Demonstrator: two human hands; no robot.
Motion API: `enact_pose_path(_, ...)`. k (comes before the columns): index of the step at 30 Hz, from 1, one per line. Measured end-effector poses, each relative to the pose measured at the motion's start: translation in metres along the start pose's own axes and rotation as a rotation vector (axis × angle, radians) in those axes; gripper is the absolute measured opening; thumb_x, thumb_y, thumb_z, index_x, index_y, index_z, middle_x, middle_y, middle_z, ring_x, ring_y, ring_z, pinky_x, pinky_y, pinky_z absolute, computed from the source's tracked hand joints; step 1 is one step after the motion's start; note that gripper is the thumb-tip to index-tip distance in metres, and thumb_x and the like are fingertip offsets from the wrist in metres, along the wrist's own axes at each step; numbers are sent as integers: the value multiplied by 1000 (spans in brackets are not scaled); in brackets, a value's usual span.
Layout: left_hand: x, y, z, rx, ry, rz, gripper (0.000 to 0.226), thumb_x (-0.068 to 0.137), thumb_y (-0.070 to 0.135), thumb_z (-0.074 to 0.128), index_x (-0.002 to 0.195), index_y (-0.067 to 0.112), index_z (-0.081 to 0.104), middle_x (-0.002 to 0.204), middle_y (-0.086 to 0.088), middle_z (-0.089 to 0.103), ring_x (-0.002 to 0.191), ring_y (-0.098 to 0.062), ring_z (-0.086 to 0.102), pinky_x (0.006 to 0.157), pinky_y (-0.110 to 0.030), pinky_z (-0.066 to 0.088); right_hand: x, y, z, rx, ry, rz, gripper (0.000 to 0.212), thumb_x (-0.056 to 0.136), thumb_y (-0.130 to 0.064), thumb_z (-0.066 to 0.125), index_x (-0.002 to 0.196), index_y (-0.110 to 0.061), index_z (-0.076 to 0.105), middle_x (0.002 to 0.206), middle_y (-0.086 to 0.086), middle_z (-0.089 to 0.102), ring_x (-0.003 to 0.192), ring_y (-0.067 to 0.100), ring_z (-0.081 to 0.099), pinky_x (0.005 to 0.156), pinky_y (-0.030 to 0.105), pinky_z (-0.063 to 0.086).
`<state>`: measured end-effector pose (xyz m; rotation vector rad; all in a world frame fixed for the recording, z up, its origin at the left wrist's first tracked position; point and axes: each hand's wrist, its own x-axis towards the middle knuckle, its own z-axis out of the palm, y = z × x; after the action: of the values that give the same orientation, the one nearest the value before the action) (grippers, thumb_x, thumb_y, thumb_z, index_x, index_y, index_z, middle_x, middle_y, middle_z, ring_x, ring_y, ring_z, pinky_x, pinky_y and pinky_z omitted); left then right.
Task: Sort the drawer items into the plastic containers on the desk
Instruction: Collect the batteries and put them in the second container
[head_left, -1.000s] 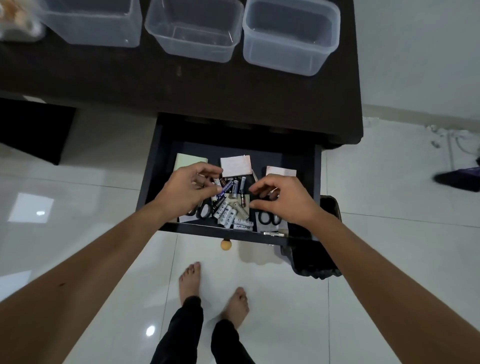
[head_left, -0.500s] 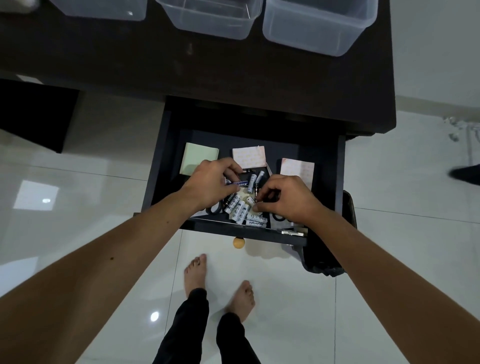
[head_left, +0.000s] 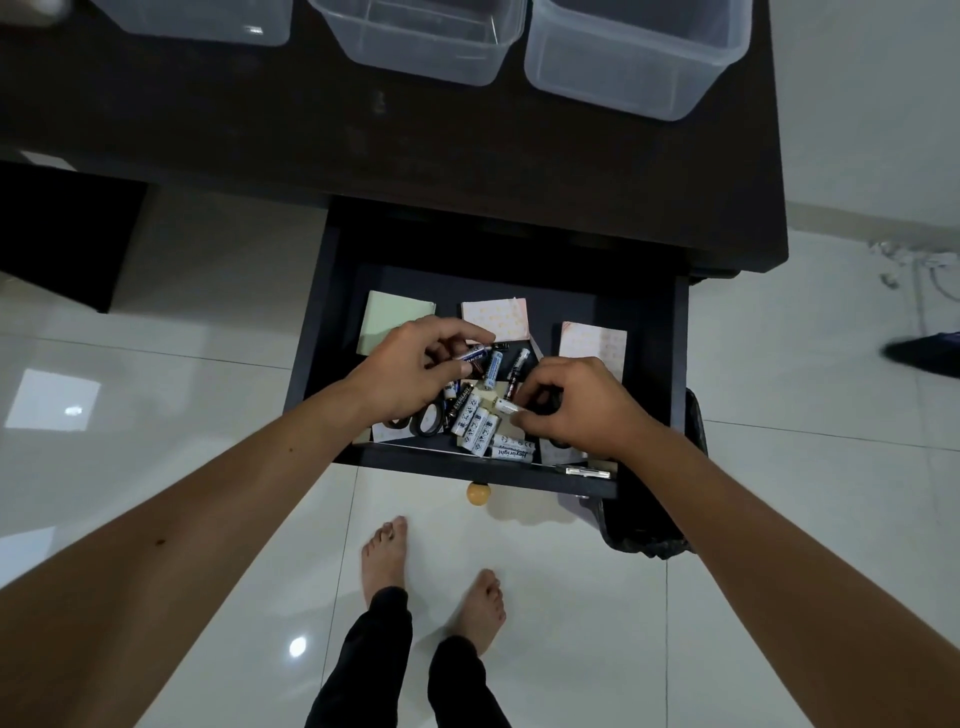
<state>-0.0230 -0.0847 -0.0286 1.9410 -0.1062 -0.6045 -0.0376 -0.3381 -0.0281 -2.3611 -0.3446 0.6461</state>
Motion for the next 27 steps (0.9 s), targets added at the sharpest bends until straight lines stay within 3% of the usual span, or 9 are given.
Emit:
enact_pose_path(4,1,-2,1,29,22,19,44,101,5,66,126,40,71,114,-7,60,103,-27,65,96,-41,60,-6,4,-7,272,86,66,16,82,-14,89,90,-16,76,88,-4,78,76,10,72,71,26,59)
enact_pose_path(7,1,-3,1,-10,2,-15,38,101,7,66,123,39,69,110,-13,67,98,-32,70,89,-51,62,-8,1,-9,404,85,2,39,87,-6,83,121,-21,73,95,2,73,86,21,71,82,30,61)
enact_pose_path(9,0,-1,2,-27,-8,-44,38,101,8,67,119,41,66,106,-18,70,97,-37,70,87,-54,61,-8,0,-9,428,85,4,46,92,-3,76,129,-28,70,98,5,70,88,24,72,85,33,61)
enact_pose_path(13,4,3,6,-62,-26,-76,31,101,2,62,114,30,60,109,-5,75,97,-24,72,92,-48,62,-7,-6,-9,433,85,117,25,95,-2,65,102,-24,72,94,14,75,86,28,77,82,42,64)
enact_pose_path(16,8,8,14,-5,-48,-88,16,103,14,63,106,29,59,104,-13,74,78,-24,68,78,-46,61,-2,-7,-6,348,155,123,12,91,-12,76,89,-23,70,84,5,75,75,20,72,73,33,60)
enact_pose_path(18,12,8,19,128,-41,-76,8,100,30,68,105,28,61,106,-11,74,85,-23,69,81,-46,60,1,-4,-4,274,196,112,15,86,-19,83,90,-26,71,80,-2,72,71,12,67,70,26,56)
enact_pose_path(21,18,9,26,215,5,-86,28,92,43,78,106,25,63,117,0,72,114,-15,65,99,-39,56,5,3,-2,219,191,128,24,82,-25,88,100,-30,73,75,-7,66,65,4,59,67,25,53)
enact_pose_path(24,21,9,29,265,42,-112,38,83,48,86,105,24,66,115,1,72,112,-16,66,96,-39,57,7,9,1,188,170,128,33,80,-30,90,109,-33,74,75,-8,63,67,9,59,69,32,55)
enact_pose_path(27,23,7,29,302,34,-133,34,80,42,90,100,24,70,122,-1,72,116,-18,65,97,-38,56,9,10,2,154,147,113,37,80,-32,90,113,-35,74,77,-8,62,70,11,59,70,35,55)
